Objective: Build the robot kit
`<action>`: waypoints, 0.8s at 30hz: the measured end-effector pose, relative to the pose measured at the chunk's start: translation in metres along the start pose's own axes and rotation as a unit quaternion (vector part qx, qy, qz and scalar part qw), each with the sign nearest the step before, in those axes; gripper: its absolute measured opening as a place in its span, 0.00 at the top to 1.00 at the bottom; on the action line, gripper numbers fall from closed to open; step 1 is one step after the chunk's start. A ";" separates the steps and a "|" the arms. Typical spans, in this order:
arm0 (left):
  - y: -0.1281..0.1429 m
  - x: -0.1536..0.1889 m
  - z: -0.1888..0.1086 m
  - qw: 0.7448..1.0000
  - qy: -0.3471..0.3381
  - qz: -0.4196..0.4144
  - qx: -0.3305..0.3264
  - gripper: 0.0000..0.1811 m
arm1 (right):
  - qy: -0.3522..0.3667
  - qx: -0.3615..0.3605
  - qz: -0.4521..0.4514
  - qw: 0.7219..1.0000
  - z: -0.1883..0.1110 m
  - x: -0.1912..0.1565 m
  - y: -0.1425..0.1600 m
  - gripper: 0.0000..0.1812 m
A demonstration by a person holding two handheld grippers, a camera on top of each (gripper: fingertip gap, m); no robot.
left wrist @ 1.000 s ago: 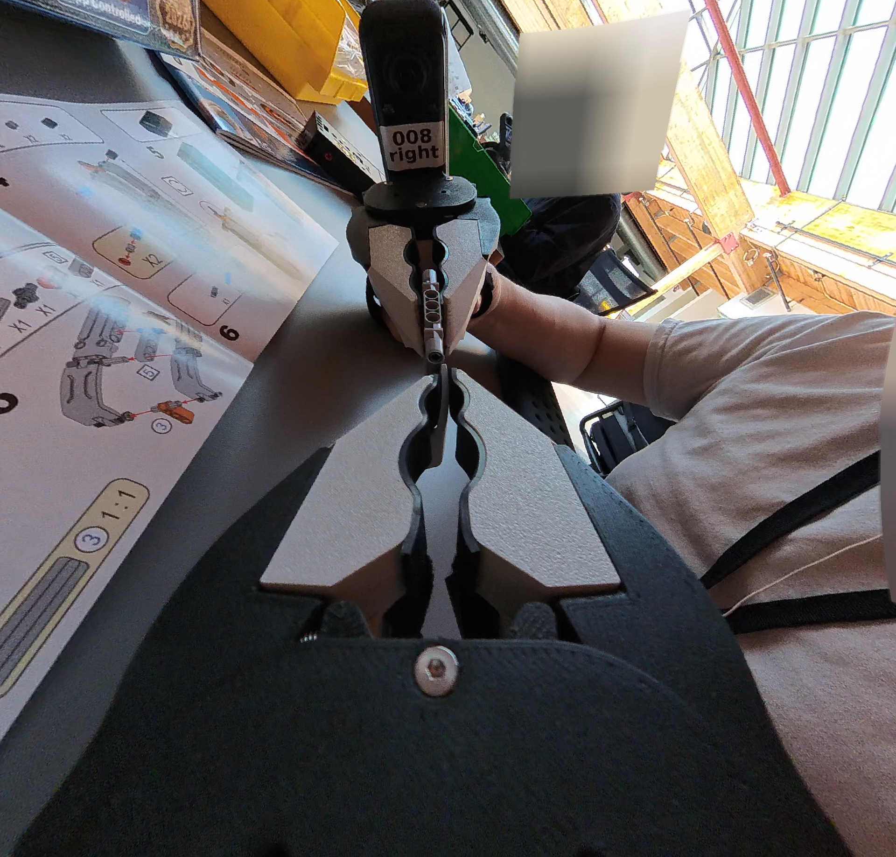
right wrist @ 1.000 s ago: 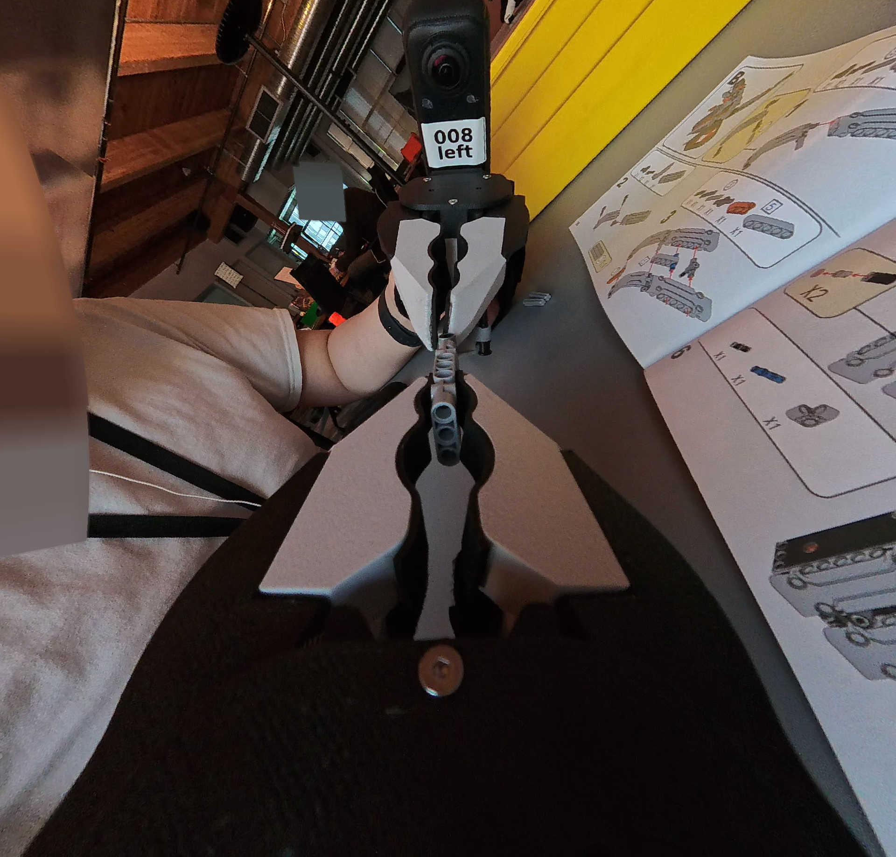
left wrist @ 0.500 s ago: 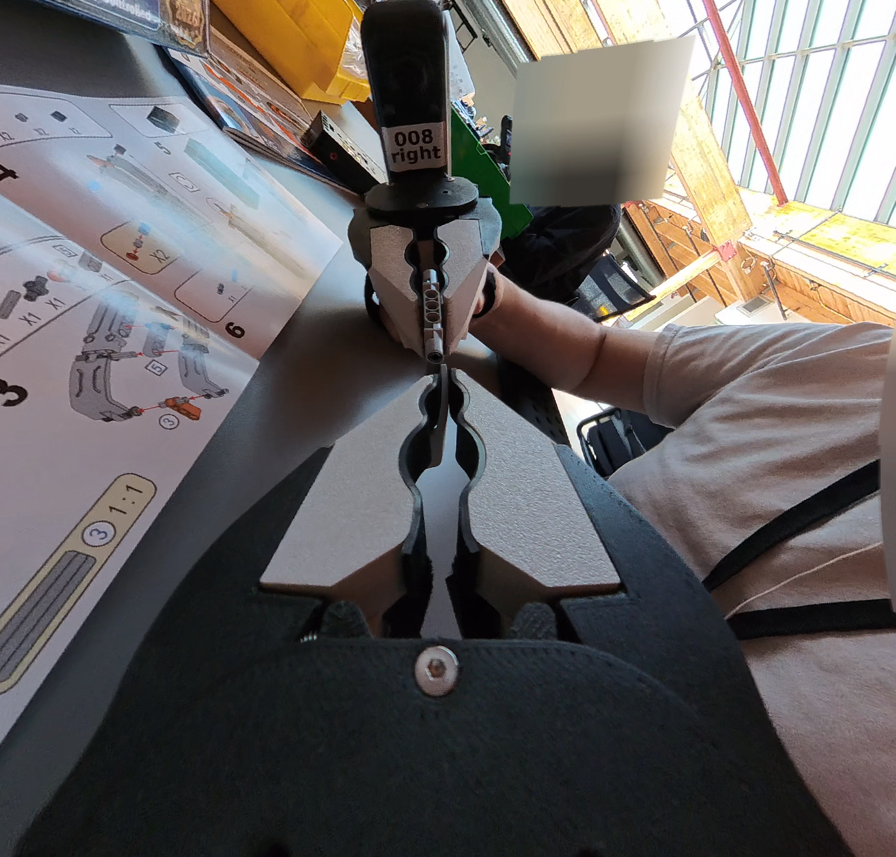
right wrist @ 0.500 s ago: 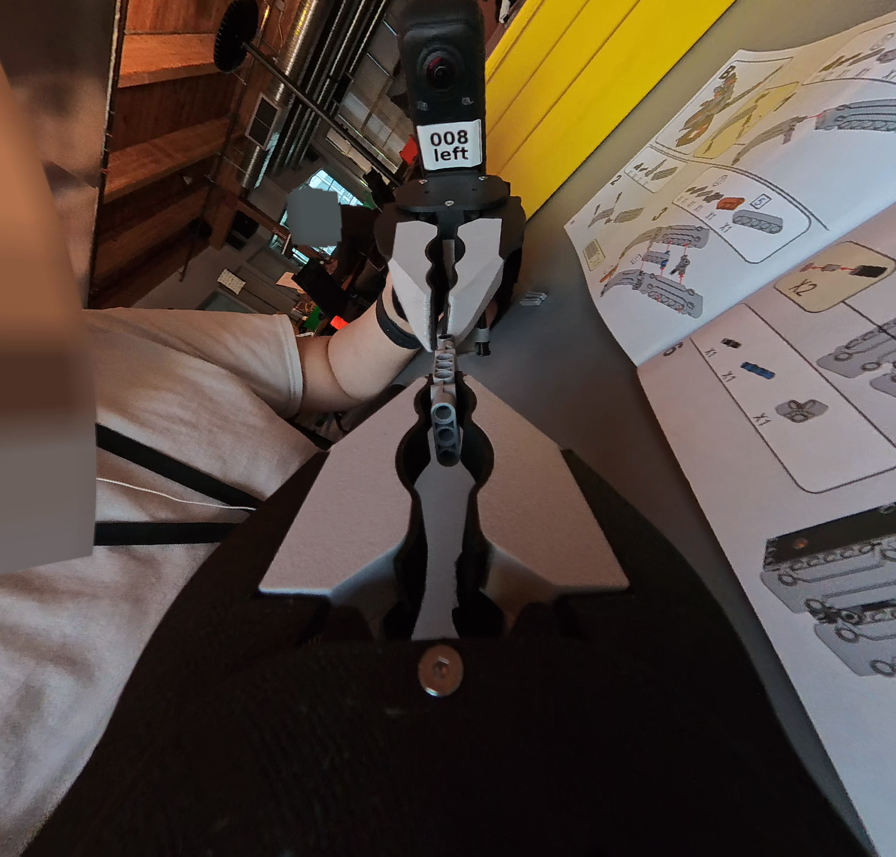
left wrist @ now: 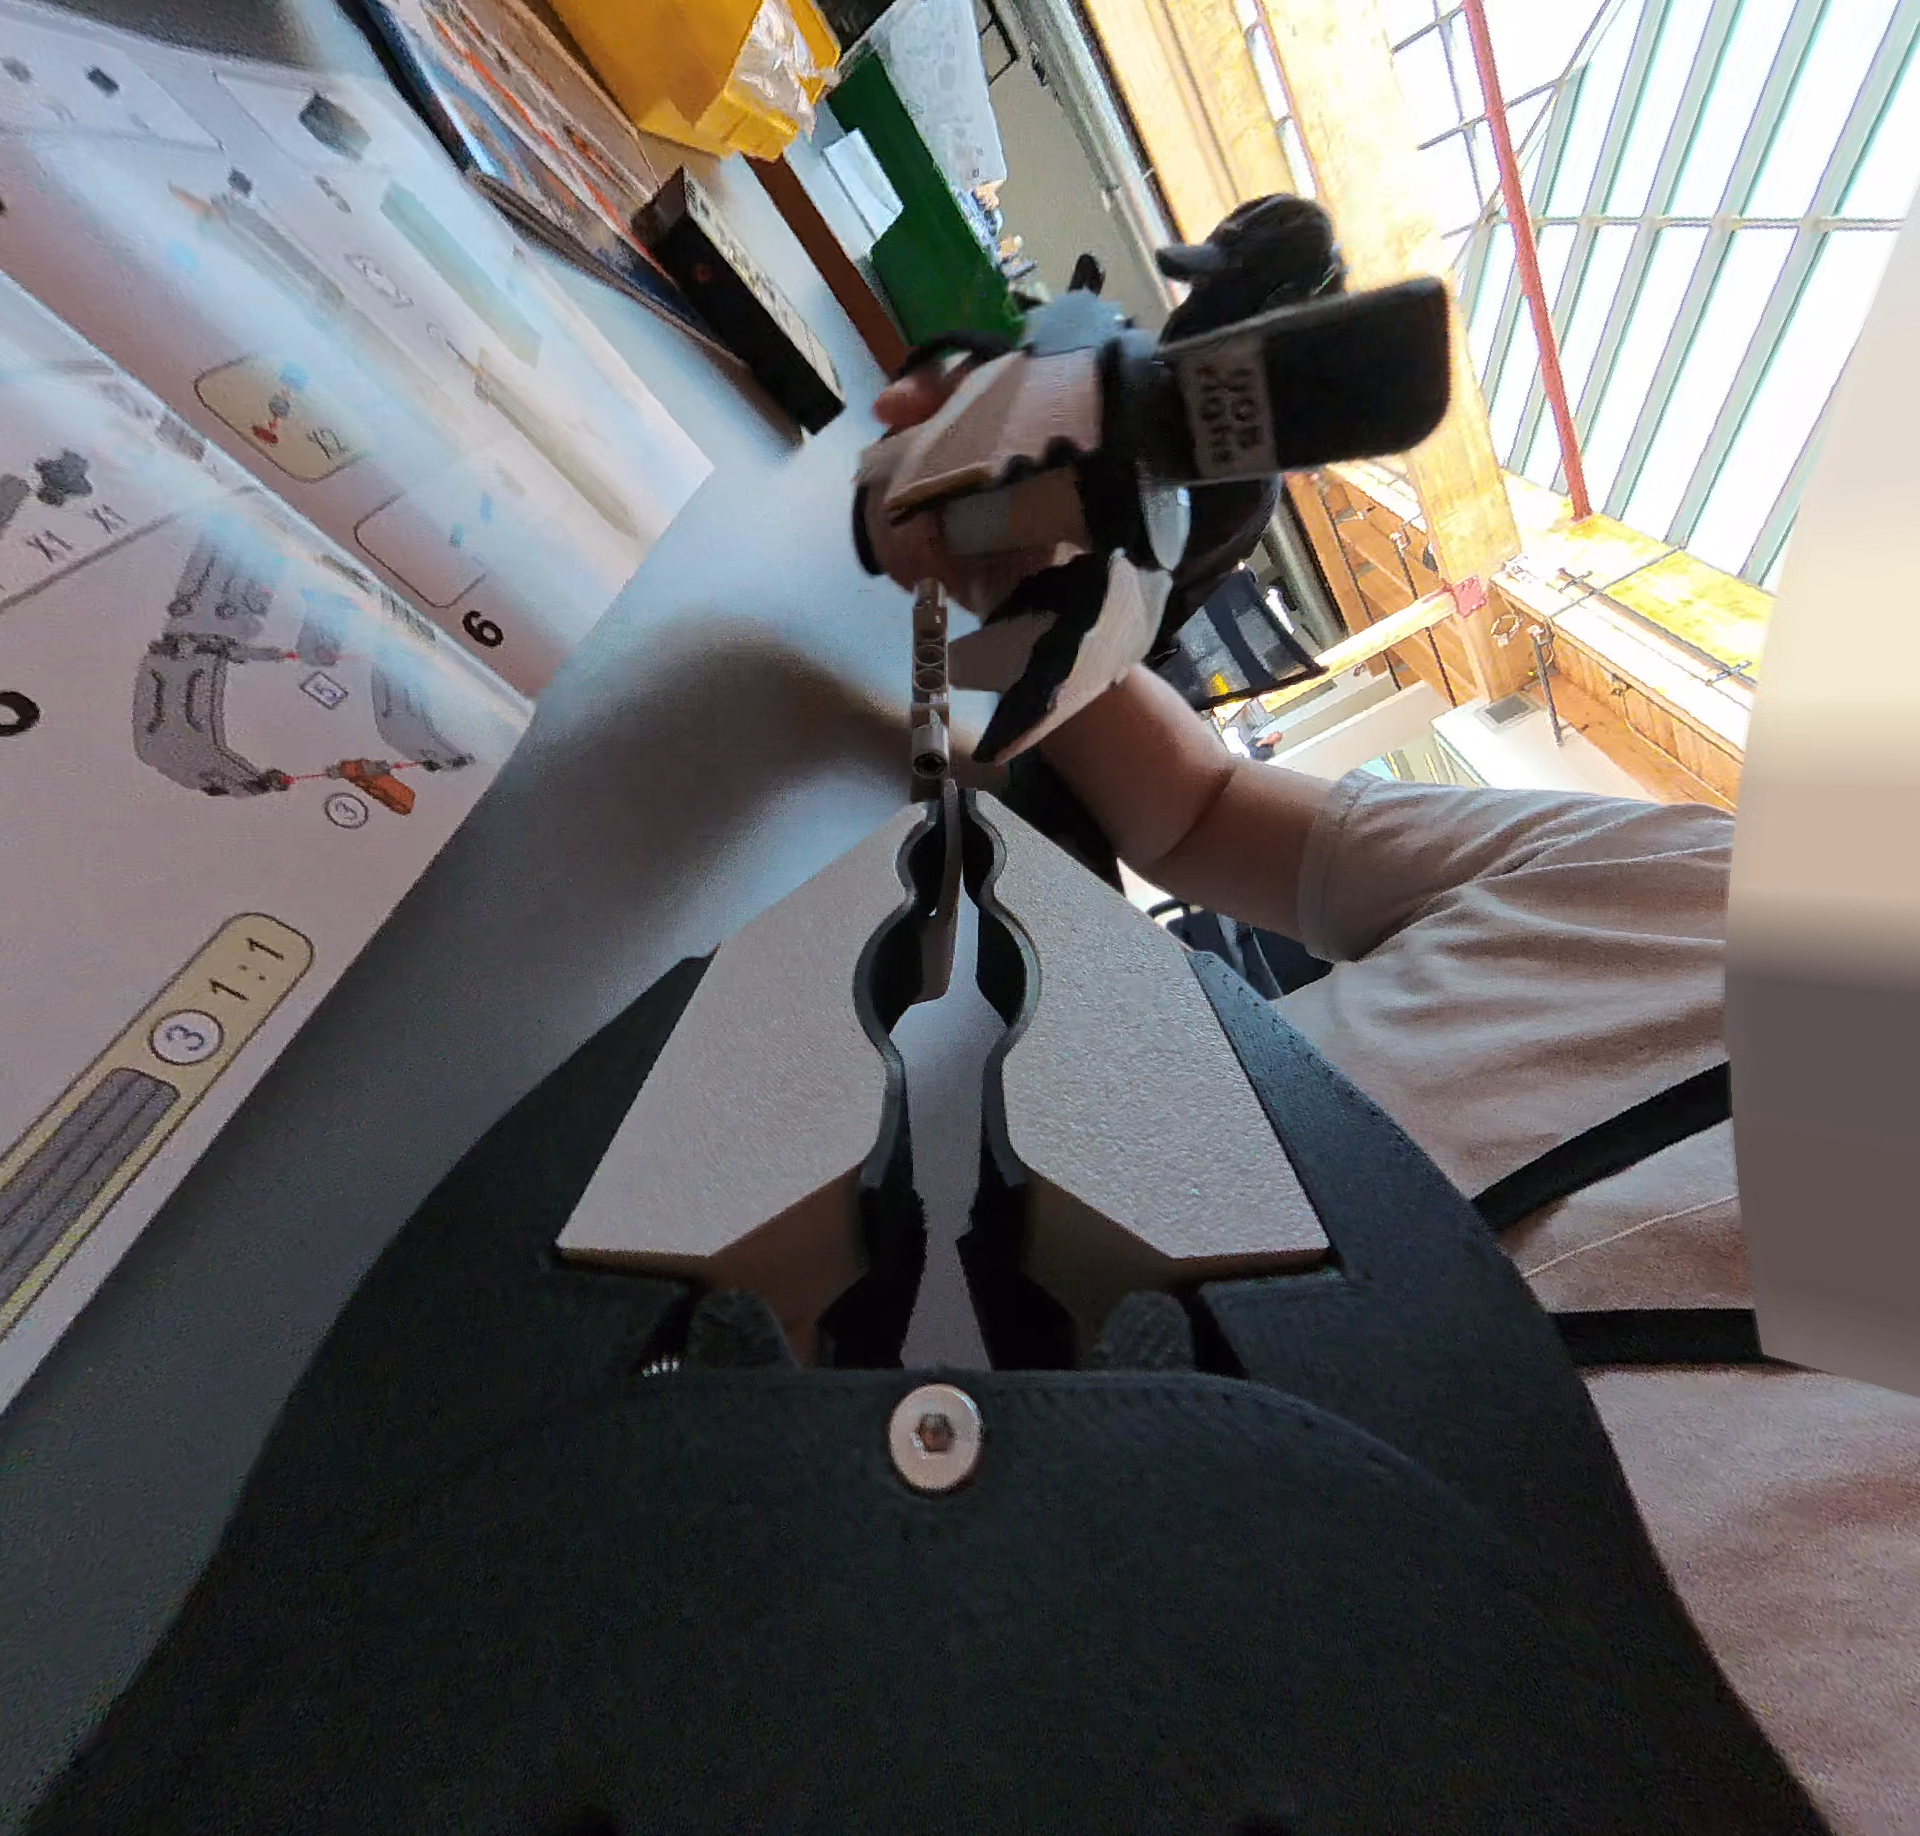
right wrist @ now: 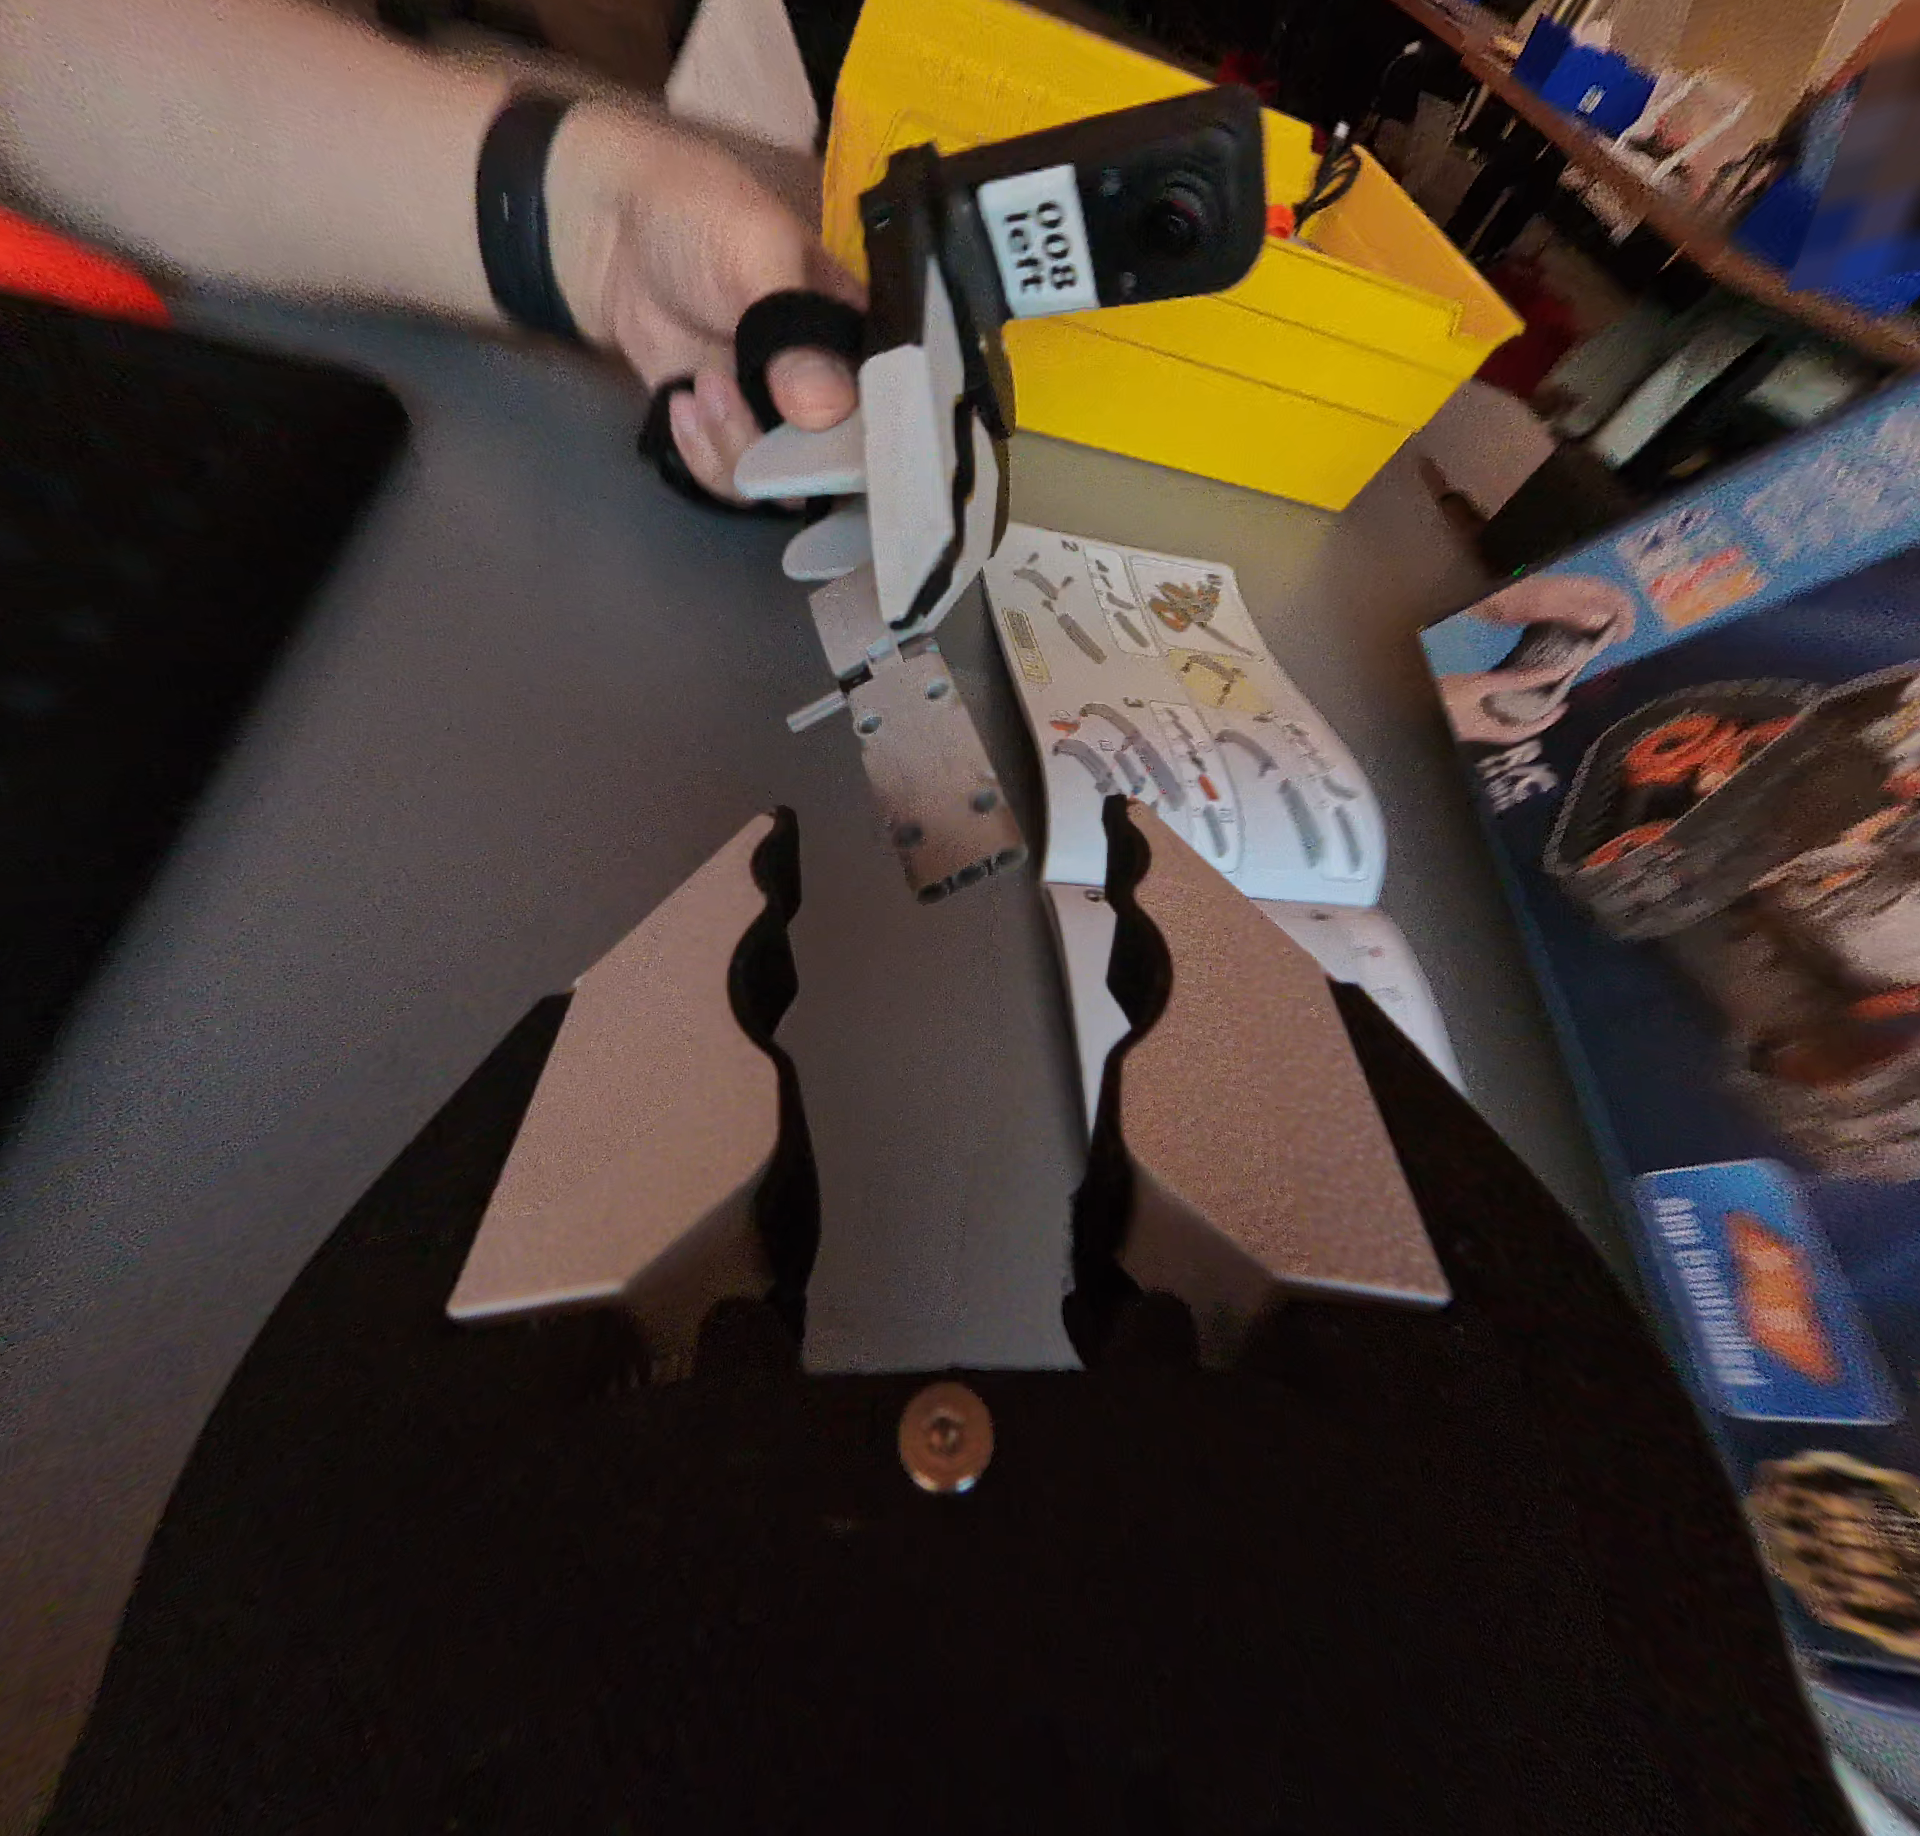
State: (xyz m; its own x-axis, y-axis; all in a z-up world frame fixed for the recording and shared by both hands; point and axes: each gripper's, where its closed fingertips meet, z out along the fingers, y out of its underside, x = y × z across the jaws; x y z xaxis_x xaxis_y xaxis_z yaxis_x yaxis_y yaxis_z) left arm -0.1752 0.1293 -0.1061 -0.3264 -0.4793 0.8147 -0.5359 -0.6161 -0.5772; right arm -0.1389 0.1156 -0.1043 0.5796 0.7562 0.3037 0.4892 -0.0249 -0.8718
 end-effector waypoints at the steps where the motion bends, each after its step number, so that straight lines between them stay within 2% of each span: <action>1: 0.003 -0.003 0.003 1.000 -0.007 -0.002 -0.008 1.00 | 0.018 -0.025 -0.056 0.998 0.002 -0.004 0.001 0.67; 3: 0.009 -0.003 0.007 1.000 -0.001 -0.012 -0.020 1.00 | 0.030 -0.067 -0.122 0.990 0.008 -0.011 0.009 0.69; 5: 0.013 -0.002 0.010 0.999 0.004 -0.021 -0.028 1.00 | 0.017 -0.106 -0.132 0.986 0.012 -0.017 0.021 0.73; 6: 0.015 -0.002 0.011 0.999 0.002 -0.020 -0.035 1.00 | 0.006 -0.110 -0.129 0.986 0.012 -0.020 0.023 0.84; 7: 0.018 -0.002 0.012 0.999 0.001 -0.017 -0.045 1.00 | -0.005 -0.109 -0.122 0.986 0.011 -0.023 0.023 0.87; 10: 0.017 0.003 0.014 0.999 0.013 -0.004 -0.045 0.98 | -0.025 -0.104 -0.078 0.991 0.006 -0.023 0.021 0.87; 12: 0.010 0.003 0.011 0.999 -0.002 0.022 -0.037 0.86 | -0.033 -0.110 -0.058 0.992 -0.001 -0.018 0.030 0.87; 13: 0.006 0.002 0.008 0.998 -0.018 0.043 -0.033 0.84 | -0.041 -0.117 -0.036 0.992 -0.006 -0.015 0.038 0.87; 17: -0.012 0.010 -0.007 0.994 -0.036 0.100 0.004 0.85 | -0.089 -0.112 0.068 0.987 -0.020 -0.013 0.059 0.87; 24: -0.018 0.016 -0.010 0.995 -0.021 0.098 0.018 0.87 | -0.116 -0.119 0.106 0.980 -0.030 -0.003 0.080 0.86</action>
State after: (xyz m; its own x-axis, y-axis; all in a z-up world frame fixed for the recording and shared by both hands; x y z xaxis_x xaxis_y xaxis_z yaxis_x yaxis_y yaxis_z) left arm -0.1784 0.1387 -0.0825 -0.3892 -0.6173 0.6837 -0.4359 -0.5305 -0.7270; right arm -0.0819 0.0920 -0.1634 0.5337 0.8456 0.0055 0.5280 -0.3282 -0.7833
